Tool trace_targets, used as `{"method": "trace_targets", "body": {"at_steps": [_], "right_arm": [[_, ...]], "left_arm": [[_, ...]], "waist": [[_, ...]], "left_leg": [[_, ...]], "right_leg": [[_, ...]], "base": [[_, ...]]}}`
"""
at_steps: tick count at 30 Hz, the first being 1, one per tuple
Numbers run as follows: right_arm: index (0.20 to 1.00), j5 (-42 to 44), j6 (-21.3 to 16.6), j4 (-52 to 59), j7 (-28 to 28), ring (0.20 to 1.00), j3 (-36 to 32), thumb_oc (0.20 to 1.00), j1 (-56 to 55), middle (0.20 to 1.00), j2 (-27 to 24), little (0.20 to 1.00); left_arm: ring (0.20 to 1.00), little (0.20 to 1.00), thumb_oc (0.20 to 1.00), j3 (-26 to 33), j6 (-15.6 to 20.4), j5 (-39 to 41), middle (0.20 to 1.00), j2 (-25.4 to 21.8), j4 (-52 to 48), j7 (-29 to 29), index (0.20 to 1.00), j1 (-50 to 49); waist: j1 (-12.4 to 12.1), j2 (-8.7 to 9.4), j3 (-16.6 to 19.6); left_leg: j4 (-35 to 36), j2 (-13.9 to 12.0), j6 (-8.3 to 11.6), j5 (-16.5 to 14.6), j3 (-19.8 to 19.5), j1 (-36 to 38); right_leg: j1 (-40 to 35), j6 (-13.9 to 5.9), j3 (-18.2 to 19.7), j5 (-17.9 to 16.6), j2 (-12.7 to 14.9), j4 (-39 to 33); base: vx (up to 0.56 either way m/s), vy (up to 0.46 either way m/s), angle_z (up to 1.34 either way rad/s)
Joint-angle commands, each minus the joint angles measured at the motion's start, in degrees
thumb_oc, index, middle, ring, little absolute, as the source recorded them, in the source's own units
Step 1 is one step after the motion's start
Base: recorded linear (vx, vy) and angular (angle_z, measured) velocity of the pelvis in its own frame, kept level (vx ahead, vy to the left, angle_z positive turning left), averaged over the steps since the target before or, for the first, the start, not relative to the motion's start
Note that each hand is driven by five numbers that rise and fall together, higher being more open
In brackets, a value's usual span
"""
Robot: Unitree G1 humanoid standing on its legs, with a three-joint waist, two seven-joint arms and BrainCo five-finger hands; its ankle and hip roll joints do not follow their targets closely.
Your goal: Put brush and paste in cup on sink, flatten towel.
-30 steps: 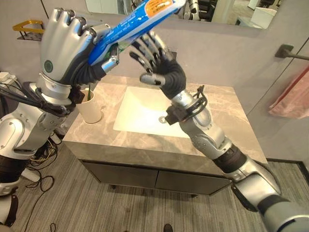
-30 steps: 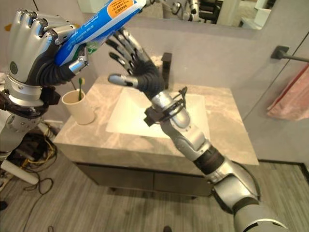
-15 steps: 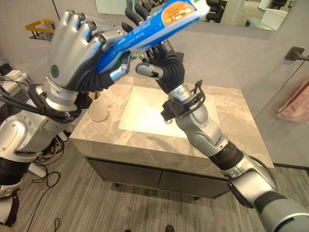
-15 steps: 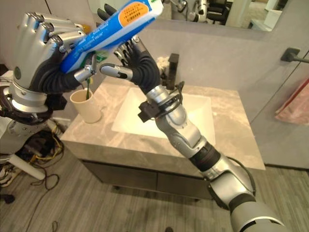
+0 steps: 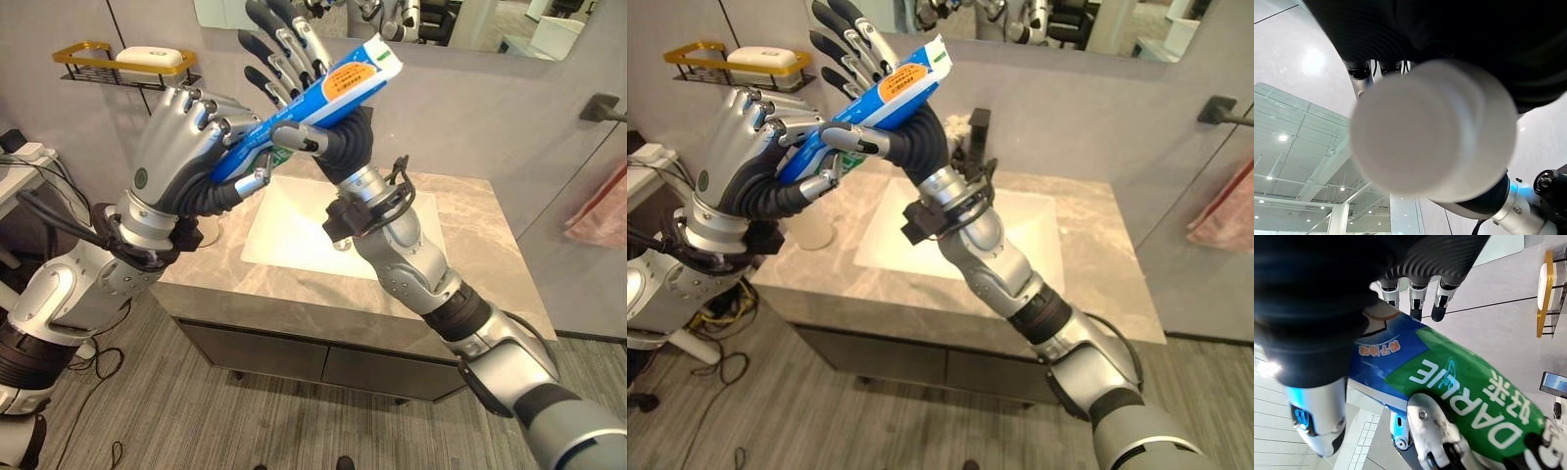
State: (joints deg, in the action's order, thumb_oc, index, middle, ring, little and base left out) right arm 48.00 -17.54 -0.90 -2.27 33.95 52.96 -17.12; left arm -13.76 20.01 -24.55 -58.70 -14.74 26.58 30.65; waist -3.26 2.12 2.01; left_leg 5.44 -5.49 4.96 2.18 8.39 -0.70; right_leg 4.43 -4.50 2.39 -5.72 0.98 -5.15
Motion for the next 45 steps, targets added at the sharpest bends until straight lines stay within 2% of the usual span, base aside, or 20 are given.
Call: {"method": "trace_targets", "body": {"at_steps": [1,2,4,5,8,10,14,15,17,27,28,29,30,38,41,44,45], "right_arm": [[1.000,2.87,-3.08,2.08,1.21,1.000,-1.85,1.000,4.61,1.000,1.93,1.000],[1.000,2.88,-3.08,2.07,1.23,1.000,-1.83,1.000,4.60,1.000,1.94,1.000],[0.884,2.82,-3.03,2.53,1.38,0.884,-1.66,0.884,4.54,0.884,1.89,0.884],[0.555,2.91,-3.10,2.41,1.28,0.555,-1.82,0.555,4.45,0.555,2.05,0.555],[0.501,2.87,-3.38,2.34,1.05,0.501,-2.10,0.501,4.31,0.501,2.41,0.501],[0.533,2.86,-3.40,2.46,0.92,0.533,-2.25,0.533,4.17,0.533,2.53,0.533],[0.511,3.02,-3.53,2.19,0.43,0.511,-2.92,0.511,3.54,0.511,2.84,0.511],[0.473,3.03,-3.60,2.18,0.28,0.473,-3.15,0.473,3.50,0.473,2.84,0.473],[0.203,2.98,-3.74,2.10,-0.08,0.203,-3.49,0.203,3.06,0.203,2.97,0.203],[0.200,1.41,-5.06,0.17,-5.12,0.200,-7.37,0.200,1.33,0.200,5.43,0.200],[0.200,1.06,-5.13,0.04,-5.61,0.200,-7.57,0.200,1.22,0.200,5.68,0.200],[0.200,0.48,-5.42,0.04,-6.46,0.200,-8.06,0.200,1.10,0.200,5.87,0.200],[0.200,0.10,-5.61,0.11,-7.15,0.200,-8.88,0.200,1.29,0.200,6.04,0.200],[0.200,-2.91,-6.31,-1.34,-11.81,0.200,-11.74,0.200,2.89,0.200,6.41,0.200],[0.200,-5.19,-6.36,-2.35,-14.05,0.200,-13.39,0.200,4.90,0.200,4.23,0.200],[0.200,-5.86,-7.06,-5.42,-16.60,0.200,-15.34,0.200,8.35,0.200,3.45,0.200],[0.200,-7.03,-6.96,-7.10,-18.22,0.200,-15.94,0.200,10.47,0.200,2.55,0.200]], "left_arm": [[0.200,0.200,0.200,2.65,-0.32,3.93,0.200,-0.37,0.89,-0.54,0.200,-1.27],[0.200,0.200,0.200,2.71,-0.31,3.94,0.200,-0.37,0.87,-0.56,0.200,-1.34],[0.200,0.200,0.200,2.74,-0.50,4.04,0.200,-0.21,0.79,-1.02,0.200,-1.83],[0.200,0.200,0.200,2.86,-0.42,4.17,0.200,-0.12,0.66,-1.14,0.200,-2.08],[0.200,0.200,0.200,3.12,-0.36,4.21,0.200,-0.03,0.46,-1.21,0.200,-2.39],[0.200,0.200,0.200,3.32,-0.22,4.50,0.200,0.13,0.34,-1.38,0.200,-2.93],[0.200,0.200,0.200,3.38,-0.21,5.12,0.200,1.12,0.24,-1.72,0.200,-4.18],[0.200,0.200,0.200,3.58,-0.21,5.21,0.200,1.30,0.23,-1.71,0.200,-4.65],[0.200,0.200,0.200,3.91,-0.22,5.51,0.200,1.70,0.23,-1.89,0.200,-5.66],[0.200,0.200,0.200,7.19,-0.95,7.02,0.200,6.45,-0.23,-1.16,0.200,-13.30],[0.498,0.498,0.498,7.42,-1.23,7.13,0.498,7.27,-0.38,-0.95,0.498,-14.07],[0.906,0.906,0.906,7.92,-1.30,7.34,0.906,7.94,-0.66,-0.70,0.906,-15.08],[1.000,1.000,1.000,8.67,-1.17,7.43,1.000,8.58,-1.12,-0.35,1.000,-16.27],[1.000,1.000,1.000,12.29,-0.45,11.67,1.000,12.61,-4.75,1.17,1.000,-24.55],[1.000,1.000,1.000,12.78,0.22,14.40,1.000,12.98,-5.96,0.26,1.000,-27.71],[1.000,1.000,1.000,12.22,1.04,18.79,1.000,13.43,-6.74,-2.03,1.000,-31.59],[1.000,1.000,1.000,11.31,1.94,24.05,1.000,14.75,-5.69,-3.84,1.000,-34.29]], "waist": [[-0.77,2.65,1.28],[-0.75,2.63,1.30],[-0.84,2.76,1.13],[-0.90,2.77,1.05],[-0.96,2.84,0.89],[-0.97,2.90,0.81],[-1.04,3.06,0.76],[-1.05,3.06,0.78],[-1.02,3.04,0.79],[-1.98,3.20,0.56],[-2.14,3.23,0.53],[-2.36,3.29,0.47],[-2.75,3.35,0.30],[-4.93,3.65,-0.11],[-5.85,3.74,-0.38],[-7.09,3.92,-0.71],[-7.85,4.11,-1.05]], "left_leg": [[-0.44,1.10,-0.24,-1.62,-1.19,2.20],[-0.44,1.10,-0.24,-1.62,-1.20,2.21],[-0.44,1.00,-0.20,-1.60,-1.24,2.11],[-0.44,0.99,-0.19,-1.59,-1.27,2.08],[-0.44,0.93,-0.20,-1.57,-1.36,2.00],[-0.44,0.92,-0.18,-1.56,-1.49,1.91],[-0.44,0.88,-0.25,-1.63,-1.80,1.88],[-0.44,0.89,-0.26,-1.64,-1.83,1.89],[-0.44,0.88,-0.31,-1.68,-1.87,1.94],[-0.44,1.19,-0.57,-1.90,-3.00,1.80],[-0.44,1.19,-0.61,-1.88,-3.18,1.73],[-0.44,1.22,-0.65,-1.85,-3.37,1.64],[-0.44,1.30,-0.73,-1.86,-3.59,1.50],[-0.44,1.92,-1.06,-1.55,-5.56,0.40],[-0.44,2.16,-1.09,-1.31,-6.55,-0.21],[-0.44,2.52,-1.28,-1.12,-7.63,-0.79],[-0.44,2.77,-1.32,-0.86,-8.20,-1.31]], "right_leg": [[-1.34,-3.47,-1.72,0.60,4.37,0.15],[-1.35,-3.46,-1.72,0.60,4.36,0.15],[-1.37,-3.37,-1.89,0.72,4.31,0.15],[-1.38,-3.34,-1.97,0.77,4.29,0.15],[-1.40,-3.27,-2.02,0.83,4.24,0.15],[-1.43,-3.24,-2.14,0.90,4.21,0.15],[-1.66,-3.07,-2.39,1.20,4.16,0.15],[-1.74,-3.00,-2.50,1.27,4.16,0.15],[-1.91,-2.91,-2.64,1.33,4.20,0.15],[-2.54,-2.52,-3.57,1.94,4.37,0.15],[-2.58,-2.48,-3.72,1.98,4.41,0.15],[-2.58,-2.46,-3.83,2.01,4.44,0.15],[-2.58,-2.42,-3.96,2.09,4.46,0.15],[-2.77,-2.26,-5.52,2.35,5.01,0.15],[-2.86,-2.25,-6.31,2.48,5.18,0.15],[-2.87,-2.29,-7.16,2.44,5.33,0.15],[-2.72,-2.33,-7.64,2.42,5.47,0.15]], "base": [[0.00,0.000,0.00],[0.00,0.000,0.00],[0.00,0.000,0.00],[0.00,0.000,0.00],[0.00,0.000,0.00],[0.01,-0.001,0.02],[0.02,0.001,0.08],[0.02,0.001,0.11],[0.01,0.005,0.07],[0.00,0.003,0.01],[0.01,0.009,0.10],[0.01,0.006,0.15],[0.00,0.003,0.16],[0.00,0.011,0.13],[0.00,0.007,0.21],[0.00,0.006,0.22],[-0.02,0.002,0.25]]}}
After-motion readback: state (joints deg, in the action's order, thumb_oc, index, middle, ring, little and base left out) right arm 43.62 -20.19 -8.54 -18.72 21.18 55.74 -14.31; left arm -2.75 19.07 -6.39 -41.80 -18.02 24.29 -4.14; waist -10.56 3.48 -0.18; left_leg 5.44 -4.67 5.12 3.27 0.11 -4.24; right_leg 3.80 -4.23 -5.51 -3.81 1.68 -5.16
